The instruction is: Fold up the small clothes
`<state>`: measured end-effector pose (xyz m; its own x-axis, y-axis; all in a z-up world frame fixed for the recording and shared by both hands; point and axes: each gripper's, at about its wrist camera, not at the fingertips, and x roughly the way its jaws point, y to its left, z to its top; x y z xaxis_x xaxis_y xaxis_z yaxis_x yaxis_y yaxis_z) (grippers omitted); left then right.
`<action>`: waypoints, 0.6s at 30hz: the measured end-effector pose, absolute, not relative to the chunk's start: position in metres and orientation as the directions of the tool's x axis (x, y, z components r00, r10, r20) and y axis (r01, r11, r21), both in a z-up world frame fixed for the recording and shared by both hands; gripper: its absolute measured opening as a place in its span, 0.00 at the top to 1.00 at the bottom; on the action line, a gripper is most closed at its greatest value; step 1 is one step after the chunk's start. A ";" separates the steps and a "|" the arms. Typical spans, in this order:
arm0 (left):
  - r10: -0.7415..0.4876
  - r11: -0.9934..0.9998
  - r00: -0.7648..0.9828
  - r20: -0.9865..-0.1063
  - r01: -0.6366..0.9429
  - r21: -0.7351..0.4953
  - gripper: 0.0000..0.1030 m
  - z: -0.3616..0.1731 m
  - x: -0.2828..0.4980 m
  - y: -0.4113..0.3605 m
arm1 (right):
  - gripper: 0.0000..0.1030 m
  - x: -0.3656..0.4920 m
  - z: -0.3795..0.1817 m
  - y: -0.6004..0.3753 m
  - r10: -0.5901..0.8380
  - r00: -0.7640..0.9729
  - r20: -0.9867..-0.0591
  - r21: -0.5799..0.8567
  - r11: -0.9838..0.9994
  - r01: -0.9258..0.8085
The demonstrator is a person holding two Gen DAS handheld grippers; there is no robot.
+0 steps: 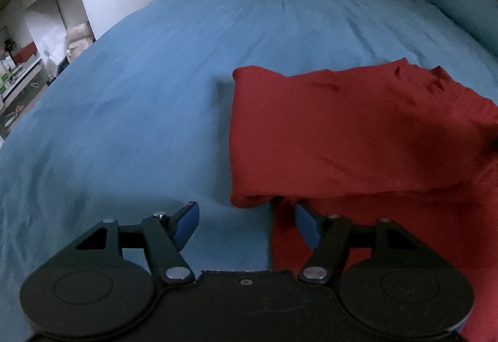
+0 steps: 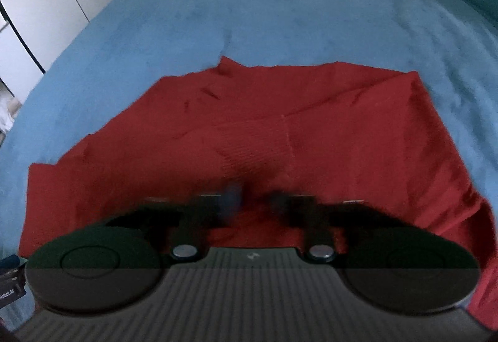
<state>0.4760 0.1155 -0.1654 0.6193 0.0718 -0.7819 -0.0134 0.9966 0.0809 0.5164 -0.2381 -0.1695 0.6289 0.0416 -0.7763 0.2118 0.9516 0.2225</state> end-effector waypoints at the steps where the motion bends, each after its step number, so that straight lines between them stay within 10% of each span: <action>1: 0.069 0.997 0.620 -0.782 -0.015 0.076 0.30 -0.166 0.477 0.116 | 0.80 0.515 -0.163 -0.241 0.032 0.642 -0.766 0.218 0.952 0.214; 7: 0.044 0.998 0.641 -0.767 0.006 0.062 0.31 -0.168 0.491 0.105 | 0.80 0.503 -0.107 -0.267 -0.077 0.726 -0.684 0.155 0.956 0.249; 9: 0.033 0.998 0.642 -0.766 0.015 0.056 0.46 -0.169 0.496 0.103 | 0.80 0.498 -0.101 -0.286 -0.128 0.726 -0.676 0.133 0.948 0.290; 18: 0.047 0.995 0.639 -0.768 0.038 0.092 0.62 -0.171 0.485 0.101 | 0.80 0.487 -0.168 -0.306 -0.150 0.624 -0.767 0.009 0.970 0.244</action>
